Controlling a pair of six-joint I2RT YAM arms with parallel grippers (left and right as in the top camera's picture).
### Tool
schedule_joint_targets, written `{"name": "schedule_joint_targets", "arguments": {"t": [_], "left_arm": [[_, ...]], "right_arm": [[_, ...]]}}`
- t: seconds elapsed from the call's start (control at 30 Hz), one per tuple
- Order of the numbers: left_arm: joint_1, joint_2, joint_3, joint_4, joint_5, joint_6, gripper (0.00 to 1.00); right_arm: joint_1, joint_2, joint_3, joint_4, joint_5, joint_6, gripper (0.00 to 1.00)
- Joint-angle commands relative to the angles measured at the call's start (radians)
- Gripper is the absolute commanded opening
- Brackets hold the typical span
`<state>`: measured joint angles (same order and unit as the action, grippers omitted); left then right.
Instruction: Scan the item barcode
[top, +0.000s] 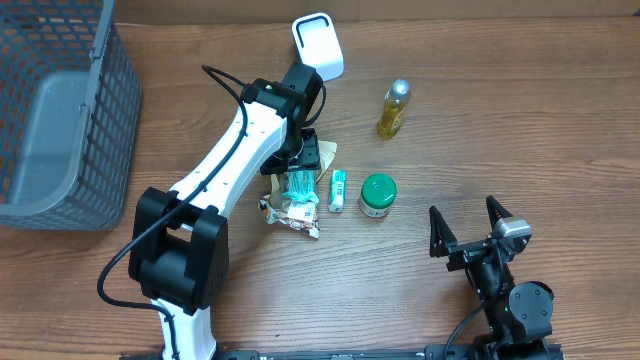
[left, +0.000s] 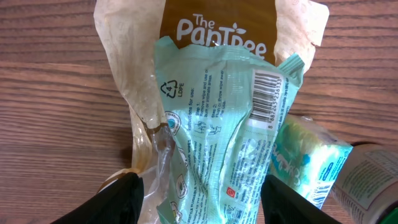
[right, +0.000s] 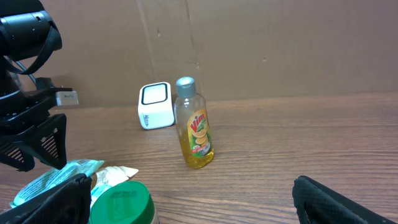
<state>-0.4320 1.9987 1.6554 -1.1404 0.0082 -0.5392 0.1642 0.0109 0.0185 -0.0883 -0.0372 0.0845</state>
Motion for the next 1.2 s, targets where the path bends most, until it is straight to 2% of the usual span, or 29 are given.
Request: {"name": "schedule_joint_targets", "arguments": {"t": [0.0,0.4,0.7,0.83,0.9,0.97,1.17], "left_arm": [[0.0,0.004,0.011,-0.005,0.011,0.016,0.63],[0.0,0.005,-0.027,0.004,0.01,0.016,0.63],[0.0,0.006,-0.127,0.08,0.012,0.015,0.61],[0.0,0.006,-0.161,0.099,0.011,0.016,0.53],[0.0,0.006,-0.163,0.099,0.011,0.016,0.36],[0.0,0.006,-0.163,0.101,0.011,0.016,0.27],[0.0,0.006,-0.163,0.102,0.011,0.016,0.29]], "right_arm": [[-0.003,-0.007,-0.011,0.007,-0.001,-0.003,1.0],[-0.003,-0.007,-0.011,0.007,-0.002,-0.003,1.0],[-0.003,-0.007,-0.011,0.007,-0.002,-0.003,1.0],[-0.003,-0.007,-0.011,0.007,-0.002,-0.003,1.0],[-0.003,-0.007,-0.011,0.007,-0.002,-0.003,1.0],[-0.003,-0.007,-0.011,0.007,-0.002,-0.003,1.0],[-0.003,-0.007,-0.011,0.007,-0.001,-0.003,1.0]]}}
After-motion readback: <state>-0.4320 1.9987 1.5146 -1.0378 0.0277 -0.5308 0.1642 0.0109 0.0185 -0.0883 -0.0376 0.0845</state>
